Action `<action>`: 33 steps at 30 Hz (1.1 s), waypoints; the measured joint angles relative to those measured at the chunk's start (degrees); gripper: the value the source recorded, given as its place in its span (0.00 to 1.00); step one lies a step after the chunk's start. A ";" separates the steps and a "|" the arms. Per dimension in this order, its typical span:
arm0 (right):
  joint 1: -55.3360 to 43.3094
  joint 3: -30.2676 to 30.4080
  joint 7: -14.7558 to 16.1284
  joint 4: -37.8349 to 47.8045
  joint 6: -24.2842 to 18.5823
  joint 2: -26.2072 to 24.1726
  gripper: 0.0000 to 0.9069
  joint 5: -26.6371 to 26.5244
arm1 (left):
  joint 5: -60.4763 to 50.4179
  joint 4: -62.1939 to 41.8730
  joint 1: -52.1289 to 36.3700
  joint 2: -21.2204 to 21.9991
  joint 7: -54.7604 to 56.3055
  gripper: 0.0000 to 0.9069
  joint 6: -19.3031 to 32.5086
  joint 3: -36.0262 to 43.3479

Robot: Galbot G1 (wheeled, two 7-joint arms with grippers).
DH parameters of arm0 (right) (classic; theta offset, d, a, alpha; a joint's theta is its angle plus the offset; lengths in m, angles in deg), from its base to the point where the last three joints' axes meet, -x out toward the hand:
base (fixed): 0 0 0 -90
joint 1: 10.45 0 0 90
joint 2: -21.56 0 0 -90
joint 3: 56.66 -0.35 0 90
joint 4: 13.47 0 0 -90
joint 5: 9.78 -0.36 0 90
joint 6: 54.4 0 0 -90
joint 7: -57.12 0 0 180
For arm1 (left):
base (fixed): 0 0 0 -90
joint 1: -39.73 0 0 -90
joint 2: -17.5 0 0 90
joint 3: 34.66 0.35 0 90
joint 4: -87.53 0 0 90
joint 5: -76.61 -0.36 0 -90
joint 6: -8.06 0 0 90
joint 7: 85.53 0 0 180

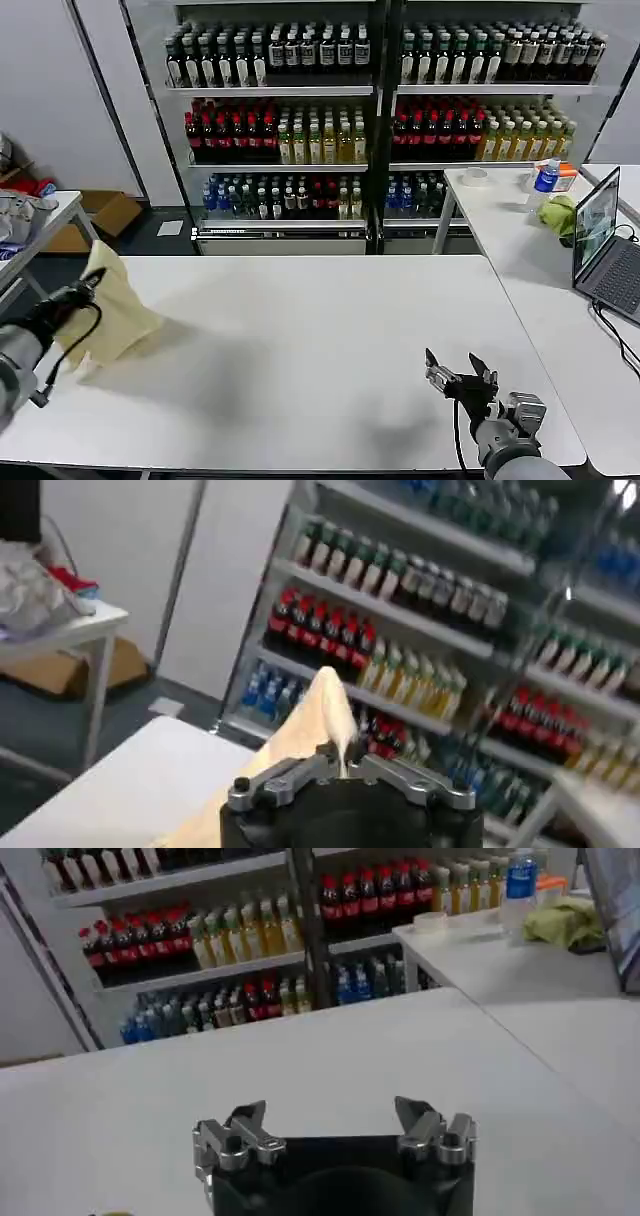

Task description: Fold and organize the clothes.

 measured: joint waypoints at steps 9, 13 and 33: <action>1.47 -0.34 0.22 -0.01 -0.29 1.18 1.00 2.19 | -24.47 -0.54 -1.26 5.02 0.31 0.01 2.88 16.99; 1.99 -0.87 0.22 -0.02 -0.29 1.65 1.00 2.86 | -30.99 0.34 -2.71 7.71 0.85 0.01 3.24 23.51; 3.20 -4.28 0.28 -0.50 -0.30 2.51 1.00 3.47 | -41.28 -5.57 -13.82 22.41 6.48 0.01 0.69 48.72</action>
